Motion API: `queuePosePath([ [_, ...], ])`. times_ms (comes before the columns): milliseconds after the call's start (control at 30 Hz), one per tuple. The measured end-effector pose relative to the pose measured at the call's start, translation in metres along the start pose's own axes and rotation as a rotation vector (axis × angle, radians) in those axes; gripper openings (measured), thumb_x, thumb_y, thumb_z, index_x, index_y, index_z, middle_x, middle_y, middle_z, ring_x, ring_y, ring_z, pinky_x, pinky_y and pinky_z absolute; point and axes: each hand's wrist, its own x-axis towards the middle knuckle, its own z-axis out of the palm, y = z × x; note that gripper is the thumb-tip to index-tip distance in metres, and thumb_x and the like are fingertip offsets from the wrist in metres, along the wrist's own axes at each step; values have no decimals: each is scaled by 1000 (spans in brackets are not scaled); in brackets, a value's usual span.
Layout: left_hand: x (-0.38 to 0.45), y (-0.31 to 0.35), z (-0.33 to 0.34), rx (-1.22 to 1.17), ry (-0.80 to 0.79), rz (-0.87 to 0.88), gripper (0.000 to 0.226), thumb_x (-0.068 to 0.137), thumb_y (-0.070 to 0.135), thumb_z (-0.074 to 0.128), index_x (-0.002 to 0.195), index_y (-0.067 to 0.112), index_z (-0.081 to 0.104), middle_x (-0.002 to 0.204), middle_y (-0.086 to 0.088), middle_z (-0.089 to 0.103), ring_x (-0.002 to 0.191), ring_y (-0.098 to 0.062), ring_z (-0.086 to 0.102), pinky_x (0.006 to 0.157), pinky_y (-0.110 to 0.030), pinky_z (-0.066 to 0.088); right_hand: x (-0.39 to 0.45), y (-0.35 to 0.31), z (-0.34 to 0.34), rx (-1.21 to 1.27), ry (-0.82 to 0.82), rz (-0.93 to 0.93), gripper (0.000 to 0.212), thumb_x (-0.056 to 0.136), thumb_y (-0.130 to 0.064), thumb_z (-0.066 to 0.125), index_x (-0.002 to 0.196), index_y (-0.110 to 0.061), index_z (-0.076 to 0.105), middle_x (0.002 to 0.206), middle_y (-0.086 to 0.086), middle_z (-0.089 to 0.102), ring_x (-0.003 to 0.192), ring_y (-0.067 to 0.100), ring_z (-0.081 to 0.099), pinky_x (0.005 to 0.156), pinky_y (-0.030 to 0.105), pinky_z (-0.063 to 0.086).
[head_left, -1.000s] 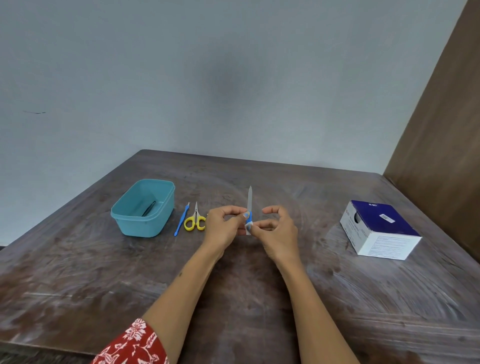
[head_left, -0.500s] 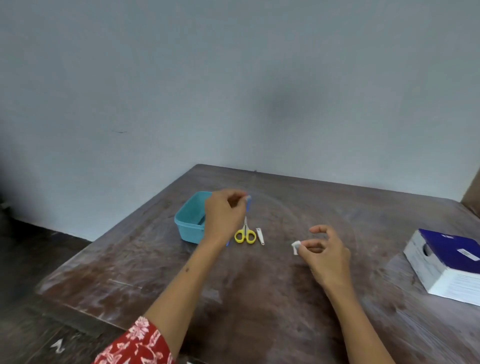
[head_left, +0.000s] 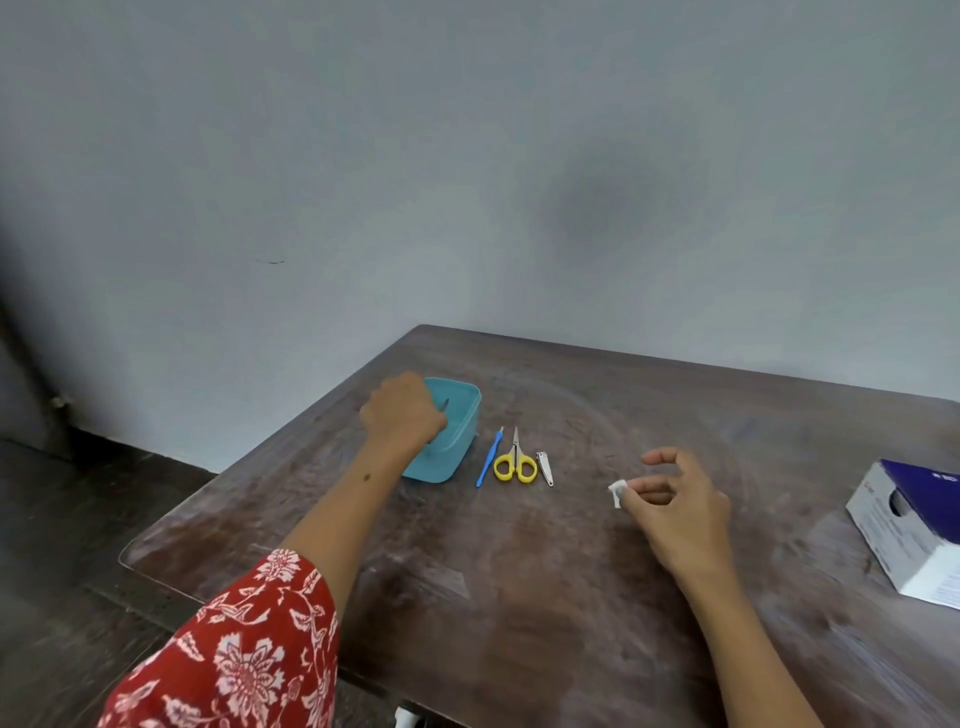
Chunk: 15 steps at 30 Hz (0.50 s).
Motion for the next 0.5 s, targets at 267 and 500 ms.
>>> queuePosePath([
  [267, -3, 6, 2, 175, -1, 48, 10, 82, 12, 56, 91, 8, 55, 101, -11, 63, 94, -28, 60, 68, -32, 43, 0, 0, 0, 6, -2, -13, 34, 71, -11, 79, 88, -27, 55, 62, -9, 68, 55, -6, 61, 52, 2, 41],
  [500, -23, 33, 5, 6, 218, 230, 15, 80, 11, 55, 84, 5, 67, 82, -16, 67, 78, -32, 63, 62, -34, 48, 0, 0, 1, 12, 18, -10, 31, 72, -15, 79, 91, -25, 56, 64, -10, 68, 58, -5, 62, 54, 3, 42],
])
